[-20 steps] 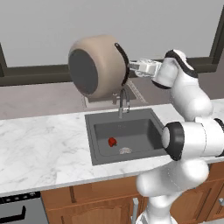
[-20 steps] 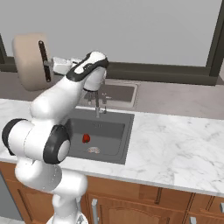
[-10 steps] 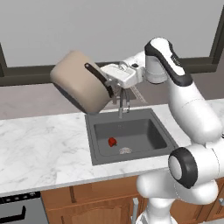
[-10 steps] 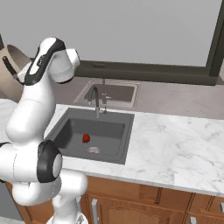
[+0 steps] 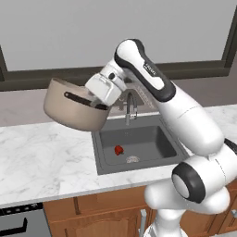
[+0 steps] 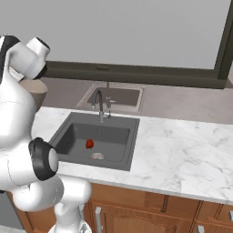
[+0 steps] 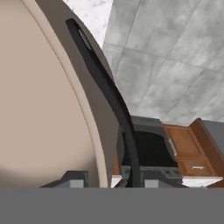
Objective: Dump the bell pepper from the pot into the sink. Then turn on the water and wash the bell pepper. Then turn off the water and put the bell pepper back in the pot.
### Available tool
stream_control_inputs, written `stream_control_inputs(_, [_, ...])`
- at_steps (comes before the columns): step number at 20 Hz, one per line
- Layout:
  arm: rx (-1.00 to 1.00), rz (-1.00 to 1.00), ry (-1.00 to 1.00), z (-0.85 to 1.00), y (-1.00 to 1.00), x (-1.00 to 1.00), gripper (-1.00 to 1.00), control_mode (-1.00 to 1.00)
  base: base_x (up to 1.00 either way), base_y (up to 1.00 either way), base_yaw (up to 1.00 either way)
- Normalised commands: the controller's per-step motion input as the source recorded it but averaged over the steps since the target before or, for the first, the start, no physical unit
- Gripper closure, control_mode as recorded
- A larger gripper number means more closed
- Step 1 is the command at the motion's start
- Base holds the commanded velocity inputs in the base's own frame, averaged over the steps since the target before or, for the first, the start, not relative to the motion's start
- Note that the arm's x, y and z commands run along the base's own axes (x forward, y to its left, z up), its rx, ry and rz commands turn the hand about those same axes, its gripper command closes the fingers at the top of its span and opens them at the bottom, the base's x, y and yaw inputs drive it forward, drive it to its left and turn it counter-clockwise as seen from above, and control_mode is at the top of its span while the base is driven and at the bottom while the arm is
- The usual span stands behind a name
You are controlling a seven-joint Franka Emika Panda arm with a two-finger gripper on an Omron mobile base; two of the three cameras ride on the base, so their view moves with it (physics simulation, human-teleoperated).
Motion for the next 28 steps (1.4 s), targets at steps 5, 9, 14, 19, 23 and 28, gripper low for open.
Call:
stream_control_inputs(5, [-0.34, 0.0, -0.01, -0.63, 0.38, -0.02, 1.0, -1.0, 0.0, 0.0, 0.0])
stream_control_inputs(9, [-0.22, 0.0, -0.03, -0.53, 0.36, -0.05, 1.0, -1.0, 0.0, 0.0, 0.0])
stream_control_inputs(14, [-0.12, 0.0, -0.04, -0.49, 0.35, -0.03, 1.0, -1.0, 0.0, 0.0, 0.0])
stream_control_inputs(19, [-0.07, 0.0, 0.0, -0.51, 0.3, 0.0, 1.0, -1.0, 0.0, 0.0, 0.0])
stream_control_inputs(23, [-0.01, 0.0, -0.03, -0.53, 0.19, 0.0, 1.0, -1.0, 0.0, 0.0, 0.0])
stream_control_inputs(28, [0.0, 0.0, -0.07, -0.56, 0.09, 0.0, 1.0, -1.0, 0.0, 0.0, 0.0])
